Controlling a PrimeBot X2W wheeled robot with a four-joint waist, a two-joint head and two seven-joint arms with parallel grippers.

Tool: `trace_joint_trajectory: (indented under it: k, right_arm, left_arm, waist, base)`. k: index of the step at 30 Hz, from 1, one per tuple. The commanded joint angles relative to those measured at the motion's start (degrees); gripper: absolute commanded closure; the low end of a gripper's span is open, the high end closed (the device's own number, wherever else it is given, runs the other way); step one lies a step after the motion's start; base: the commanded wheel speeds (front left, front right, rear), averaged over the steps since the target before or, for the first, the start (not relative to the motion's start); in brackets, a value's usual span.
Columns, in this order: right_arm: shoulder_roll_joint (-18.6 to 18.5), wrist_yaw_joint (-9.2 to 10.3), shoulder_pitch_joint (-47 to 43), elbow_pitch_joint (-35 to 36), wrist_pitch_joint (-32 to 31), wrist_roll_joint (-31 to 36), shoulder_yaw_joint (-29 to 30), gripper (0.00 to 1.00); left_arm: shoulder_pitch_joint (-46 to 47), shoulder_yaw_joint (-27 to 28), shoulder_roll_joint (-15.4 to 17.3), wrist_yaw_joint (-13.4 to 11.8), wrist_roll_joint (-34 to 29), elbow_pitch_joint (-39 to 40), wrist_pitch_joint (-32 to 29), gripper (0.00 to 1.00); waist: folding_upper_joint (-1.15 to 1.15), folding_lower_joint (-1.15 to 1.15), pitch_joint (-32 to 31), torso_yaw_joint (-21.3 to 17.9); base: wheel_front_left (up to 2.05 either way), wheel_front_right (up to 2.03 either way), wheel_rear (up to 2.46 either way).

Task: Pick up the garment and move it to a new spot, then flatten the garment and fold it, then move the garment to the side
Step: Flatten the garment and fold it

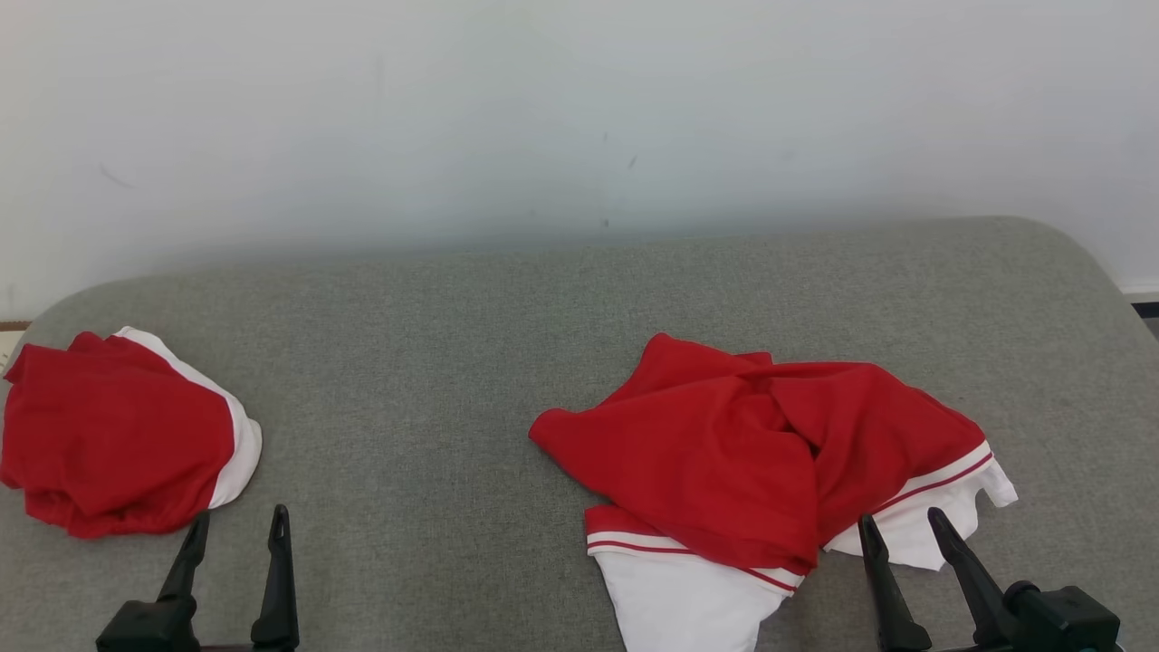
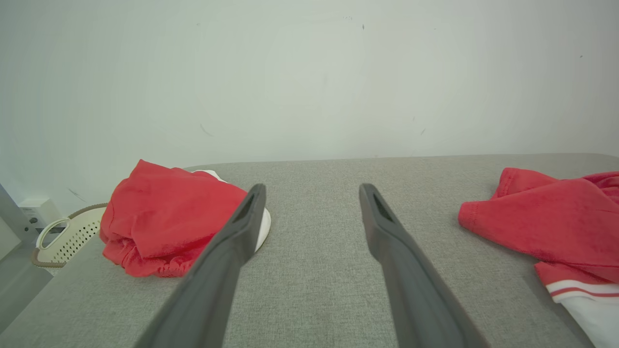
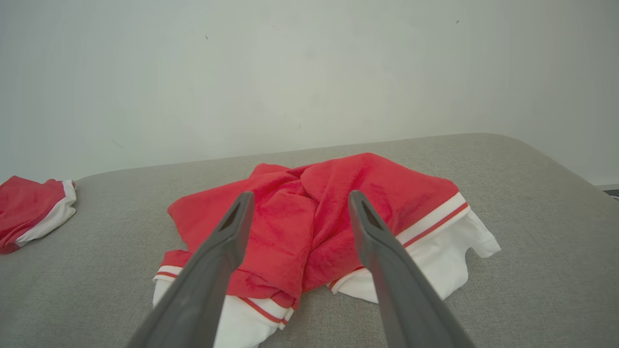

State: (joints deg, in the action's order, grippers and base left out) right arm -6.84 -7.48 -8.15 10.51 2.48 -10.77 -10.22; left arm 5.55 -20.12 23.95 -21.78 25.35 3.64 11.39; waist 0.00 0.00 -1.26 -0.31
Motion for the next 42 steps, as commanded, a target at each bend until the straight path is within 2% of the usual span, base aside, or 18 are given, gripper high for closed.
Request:
trace_joint_trajectory:
  k: [1,9,13,22,30,35,42]
  right_arm:
    - [0.16,-0.02,-0.53,0.01,-0.01,0.1,-0.02,0.0]
    - [0.26,-0.02,-0.52,0.17,-0.16,-0.1,-0.08,0.0]
    - [0.17,-0.02,-0.19,0.12,-0.13,-0.37,-0.29,0.0]
    - [-0.48,-0.02,1.83,-0.61,0.49,-0.97,-2.13,0.0]
    - [-0.38,-0.02,4.23,-2.04,1.66,-1.62,-3.45,0.0]
    - [-0.07,-0.02,5.52,-3.37,2.45,-2.11,-3.88,0.0]
    - [0.06,-0.02,6.95,-4.9,3.66,-2.78,-4.47,0.0]
  left_arm:
    - [-0.71,-0.03,0.34,-0.15,0.14,0.08,-0.02,0.0]
    - [-0.45,-0.28,0.35,-0.02,0.44,-0.07,0.06,0.0]
    - [1.3,-2.05,-0.11,1.54,0.51,0.09,-1.09,0.0]
    - [10.4,-10.12,-5.28,10.18,4.34,-5.38,-9.61,0.0]
    - [20.38,-12.85,-9.38,17.94,8.24,-20.31,-13.98,0.0]
    - [26.33,-12.53,-10.59,20.86,9.47,-29.53,-14.39,0.0]
    - [32.36,-12.25,-11.17,23.87,9.89,-39.76,-13.79,0.0]
  waist:
    - [0.0,0.0,-0.04,0.11]
    - [0.0,0.0,0.18,0.66]
    - [0.0,0.0,0.6,0.6]
    - [0.0,0.0,3.27,-2.96]
    - [0.0,0.0,7.1,-8.69]
    - [0.0,0.0,9.11,-11.74]
    - [0.0,0.0,10.72,-13.88]
  base:
    - [0.0,0.0,0.0]
    - [0.0,0.0,0.0]
    - [0.0,0.0,0.0]
    - [0.0,0.0,0.0]
    - [0.0,0.0,0.0]
    - [0.0,0.0,0.0]
    - [0.0,0.0,0.0]
